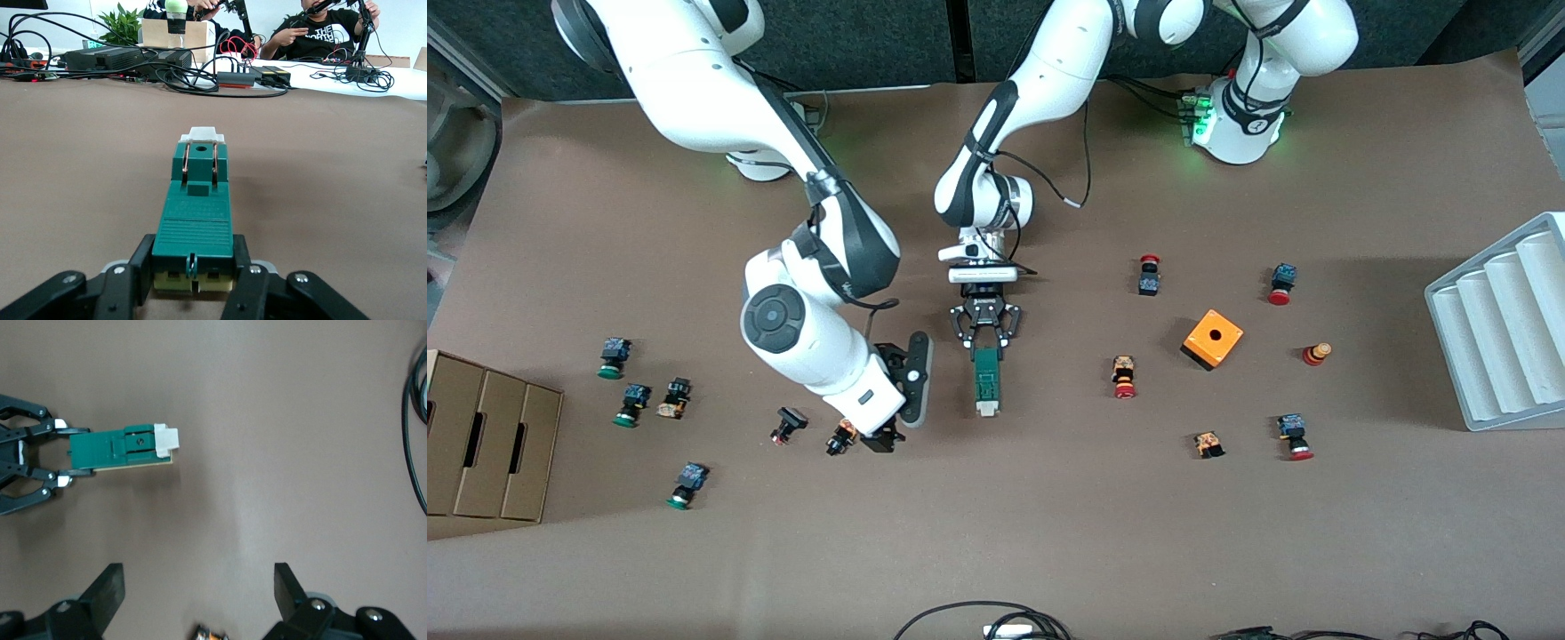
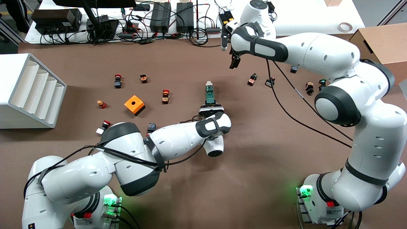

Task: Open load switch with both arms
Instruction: 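Position the right gripper above the switch lever, then press the right gripper down onto the switch lever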

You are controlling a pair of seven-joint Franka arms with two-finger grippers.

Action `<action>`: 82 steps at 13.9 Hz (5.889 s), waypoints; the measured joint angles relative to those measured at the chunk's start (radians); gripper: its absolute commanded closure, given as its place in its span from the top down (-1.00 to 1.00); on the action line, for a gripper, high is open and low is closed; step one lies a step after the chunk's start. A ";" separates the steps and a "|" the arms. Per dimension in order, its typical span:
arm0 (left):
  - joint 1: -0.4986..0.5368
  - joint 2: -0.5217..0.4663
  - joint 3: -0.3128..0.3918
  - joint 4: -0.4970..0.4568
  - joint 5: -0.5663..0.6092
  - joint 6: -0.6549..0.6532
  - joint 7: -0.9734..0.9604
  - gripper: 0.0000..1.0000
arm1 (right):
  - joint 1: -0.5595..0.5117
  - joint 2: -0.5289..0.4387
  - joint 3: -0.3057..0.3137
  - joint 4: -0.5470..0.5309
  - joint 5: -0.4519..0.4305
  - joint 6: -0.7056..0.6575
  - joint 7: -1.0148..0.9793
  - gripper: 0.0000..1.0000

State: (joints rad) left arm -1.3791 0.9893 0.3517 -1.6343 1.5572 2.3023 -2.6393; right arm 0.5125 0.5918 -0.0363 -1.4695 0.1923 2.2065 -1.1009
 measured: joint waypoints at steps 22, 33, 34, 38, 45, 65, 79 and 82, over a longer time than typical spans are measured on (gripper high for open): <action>0.000 0.010 0.000 0.006 0.011 0.000 0.000 0.15 | 0.212 0.180 -0.099 0.018 0.000 0.221 0.033 1.00; -0.001 0.013 0.000 0.006 0.012 -0.006 0.000 0.16 | 0.324 0.252 -0.181 0.034 0.000 0.292 0.101 1.00; -0.001 0.013 0.000 0.007 0.012 -0.006 0.000 0.16 | 0.324 0.257 -0.181 0.034 0.000 0.296 0.102 1.00; -0.001 0.014 0.000 0.007 0.013 -0.008 0.000 0.16 | 0.324 0.262 -0.183 0.038 0.000 0.299 0.104 1.00; -0.001 0.014 0.000 0.007 0.013 -0.010 0.000 0.16 | 0.331 0.279 -0.182 0.038 0.000 0.301 0.105 0.95; -0.001 0.015 0.000 0.008 0.013 -0.011 0.000 0.17 | 0.347 0.295 -0.184 0.039 0.003 0.313 0.156 0.22; -0.002 0.016 0.000 0.009 0.014 -0.012 0.000 0.17 | 0.347 0.295 -0.190 0.036 0.052 0.313 0.156 0.02; -0.002 0.017 0.000 0.009 0.014 -0.013 0.000 0.17 | 0.347 0.299 -0.190 0.034 0.052 0.313 0.156 -0.02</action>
State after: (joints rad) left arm -1.3808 1.0060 0.3519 -1.6254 1.5708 2.2897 -2.6393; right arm 0.8598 0.8908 -0.2260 -1.4358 0.2448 2.5191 -0.9449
